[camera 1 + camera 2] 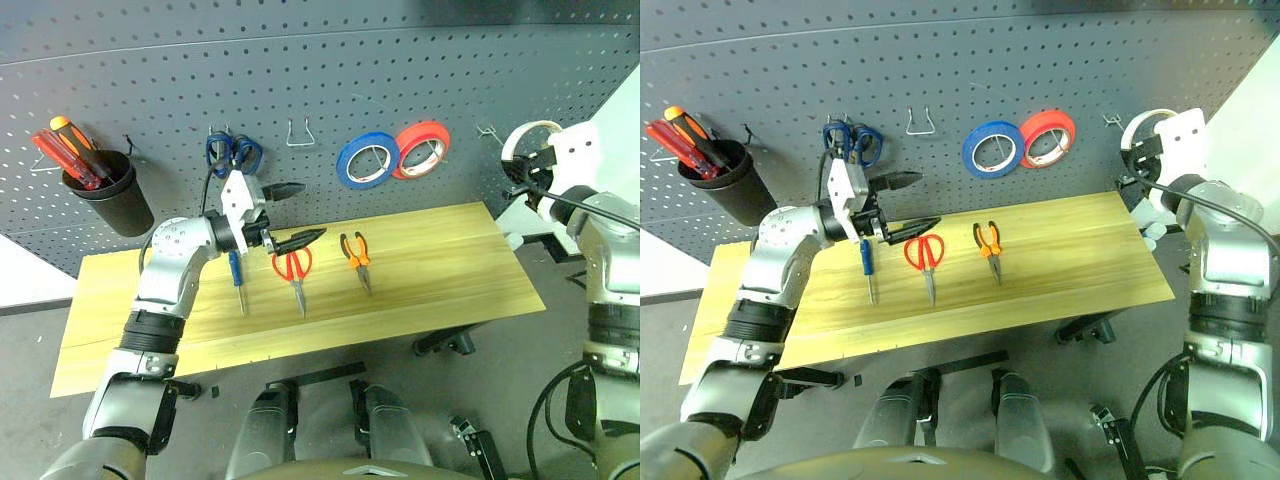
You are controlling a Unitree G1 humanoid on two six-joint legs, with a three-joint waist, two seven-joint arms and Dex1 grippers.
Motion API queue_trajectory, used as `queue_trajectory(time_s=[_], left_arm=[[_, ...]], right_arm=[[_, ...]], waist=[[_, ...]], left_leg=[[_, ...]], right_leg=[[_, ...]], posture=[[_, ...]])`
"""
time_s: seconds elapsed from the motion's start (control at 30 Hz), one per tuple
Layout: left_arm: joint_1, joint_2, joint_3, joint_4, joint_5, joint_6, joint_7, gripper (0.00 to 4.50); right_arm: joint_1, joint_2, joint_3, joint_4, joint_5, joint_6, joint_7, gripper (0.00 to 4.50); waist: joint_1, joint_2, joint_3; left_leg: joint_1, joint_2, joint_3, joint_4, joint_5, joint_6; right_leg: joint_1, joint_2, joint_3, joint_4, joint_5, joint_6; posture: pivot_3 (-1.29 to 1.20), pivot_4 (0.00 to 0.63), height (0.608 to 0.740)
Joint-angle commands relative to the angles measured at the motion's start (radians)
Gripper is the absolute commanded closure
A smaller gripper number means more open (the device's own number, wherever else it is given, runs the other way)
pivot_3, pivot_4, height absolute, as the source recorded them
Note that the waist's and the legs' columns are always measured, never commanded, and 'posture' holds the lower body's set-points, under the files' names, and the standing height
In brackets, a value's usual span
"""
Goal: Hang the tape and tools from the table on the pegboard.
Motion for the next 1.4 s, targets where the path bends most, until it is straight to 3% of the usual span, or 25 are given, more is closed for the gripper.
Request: queue_trajectory(time_s=[0.03,0.2,0.7,1.0,1.13,1.4], left_arm=[[-0.046,-0.003,0.021,0.005,0.002,0.006,0.033,0.00],[-0.082,-0.009,0.020,0.023,0.012,0.006,0.058,0.00],[-0.110,-0.041,0.012,0.018,0.028,0.061,0.112,0.00],[-0.098,-0.052,0.010,0.015,0.031,0.079,0.131,0.00],[-0.083,-0.049,0.020,-0.001,0.036,0.086,0.146,0.00],[0.027,-0.019,0.010,-0.070,0.048,0.083,0.143,0.00]], right_arm=[[-0.078,-0.005,0.022,0.171,-0.022,-0.134,0.006,4.49],[-0.186,0.012,0.077,0.420,-0.062,-0.274,-0.010,4.49],[-0.416,0.091,0.116,0.840,-0.112,-0.491,-0.090,4.49],[-0.449,0.055,0.118,0.851,-0.120,-0.515,-0.059,1.65],[-0.386,-0.003,0.110,0.662,-0.081,-0.459,0.080,0.32],[-0.003,-0.101,0.063,-0.080,0.190,0.074,0.340,0.32]], waist=[[0.000,0.000,-0.004],[-0.002,0.002,-0.013],[-0.001,0.004,-0.019],[0.001,0.004,-0.022],[0.003,0.004,-0.022],[0.006,0.004,-0.026]], left_leg=[[0.000,0.000,0.000,0.000,0.000,0.000],[0.001,0.000,0.001,0.000,0.000,0.000],[0.003,-0.001,0.003,0.000,0.000,0.000],[0.004,-0.001,0.004,0.000,0.000,0.000],[0.004,-0.001,0.004,0.000,0.000,0.000],[0.015,0.000,0.006,-0.001,-0.002,0.003]], right_leg=[[0.000,0.000,0.000,0.000,0.000,0.000],[0.001,0.000,0.001,0.000,0.001,0.001],[0.001,0.001,0.004,0.002,0.001,0.002],[0.001,0.001,0.006,0.002,0.002,0.003],[0.001,0.001,0.007,0.002,0.002,0.003],[0.009,0.001,0.009,0.003,0.002,0.003]], posture=[[-0.10,0.073,0.740],[-0.08,0.062,0.740],[-0.06,0.067,0.740],[-0.05,0.076,0.740],[-0.04,0.083,0.740],[-0.05,0.100,0.740]])
